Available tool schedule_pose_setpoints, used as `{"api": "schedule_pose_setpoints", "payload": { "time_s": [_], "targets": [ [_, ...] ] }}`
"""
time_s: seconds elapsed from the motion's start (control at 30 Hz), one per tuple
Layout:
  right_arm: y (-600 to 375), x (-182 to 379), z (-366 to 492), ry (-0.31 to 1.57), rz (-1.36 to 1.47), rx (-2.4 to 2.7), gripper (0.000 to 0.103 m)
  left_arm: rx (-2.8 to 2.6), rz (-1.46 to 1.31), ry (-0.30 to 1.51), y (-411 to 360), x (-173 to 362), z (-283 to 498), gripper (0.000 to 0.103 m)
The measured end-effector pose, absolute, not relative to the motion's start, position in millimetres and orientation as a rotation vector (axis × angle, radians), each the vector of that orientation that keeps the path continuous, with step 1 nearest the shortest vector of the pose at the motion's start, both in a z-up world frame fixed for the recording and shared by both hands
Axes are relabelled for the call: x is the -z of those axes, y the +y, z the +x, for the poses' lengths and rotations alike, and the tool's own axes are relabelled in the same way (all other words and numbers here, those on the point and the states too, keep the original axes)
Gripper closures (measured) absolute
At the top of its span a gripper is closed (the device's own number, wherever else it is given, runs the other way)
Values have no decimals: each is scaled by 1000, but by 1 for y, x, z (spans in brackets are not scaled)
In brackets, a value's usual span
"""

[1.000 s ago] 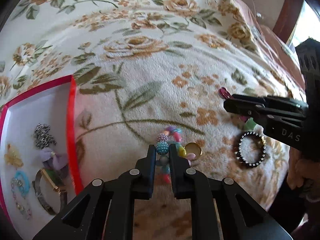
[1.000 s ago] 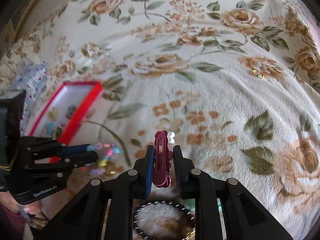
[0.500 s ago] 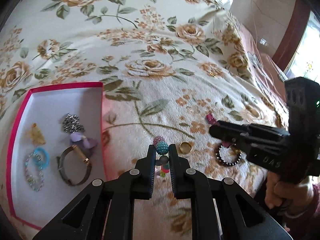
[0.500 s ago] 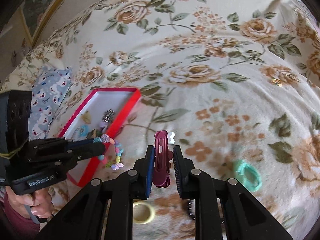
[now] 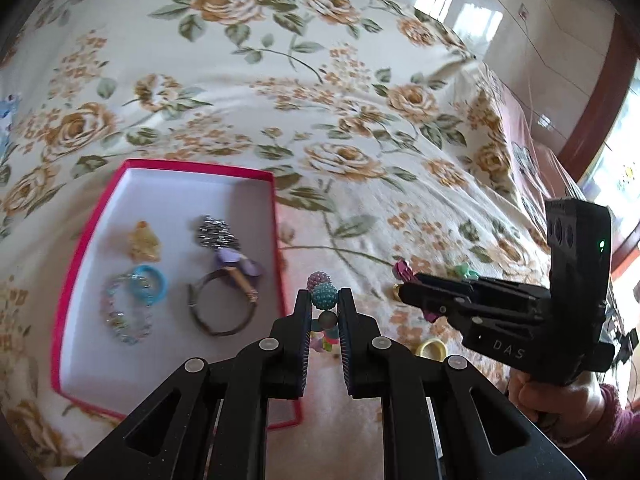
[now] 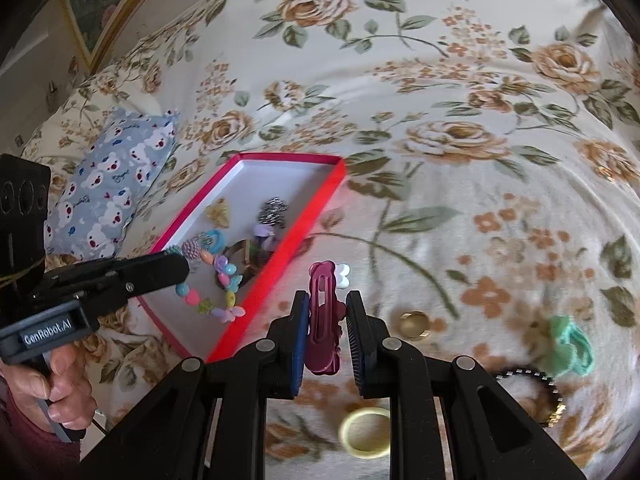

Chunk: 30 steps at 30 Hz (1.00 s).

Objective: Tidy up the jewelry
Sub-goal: 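Carry the beaded bracelet and pink clip into the box while both tools open to release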

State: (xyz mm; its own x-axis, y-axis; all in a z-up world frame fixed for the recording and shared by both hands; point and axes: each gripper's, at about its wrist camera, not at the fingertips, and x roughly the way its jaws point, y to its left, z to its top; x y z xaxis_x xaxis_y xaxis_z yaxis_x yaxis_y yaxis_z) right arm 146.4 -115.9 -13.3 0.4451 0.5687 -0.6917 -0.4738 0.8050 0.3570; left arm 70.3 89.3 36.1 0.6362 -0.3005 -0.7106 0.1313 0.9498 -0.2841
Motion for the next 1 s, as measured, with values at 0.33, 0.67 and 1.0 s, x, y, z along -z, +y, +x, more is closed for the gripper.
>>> {"api": "schedule_pose_setpoints", "payload": {
  "time_s": [0.33, 0.67, 1.0],
  "targets": [
    [-74, 10, 142, 902, 87, -722, 85, 169, -245, 826, 131, -40, 52, 91],
    [-22, 14, 136, 924, 30, -806, 85, 105, -305, 840, 162, -24, 48, 91],
    [23, 38, 132, 973, -31, -859, 85, 49, -327, 863, 184, -4, 61, 91]
  ]
}}
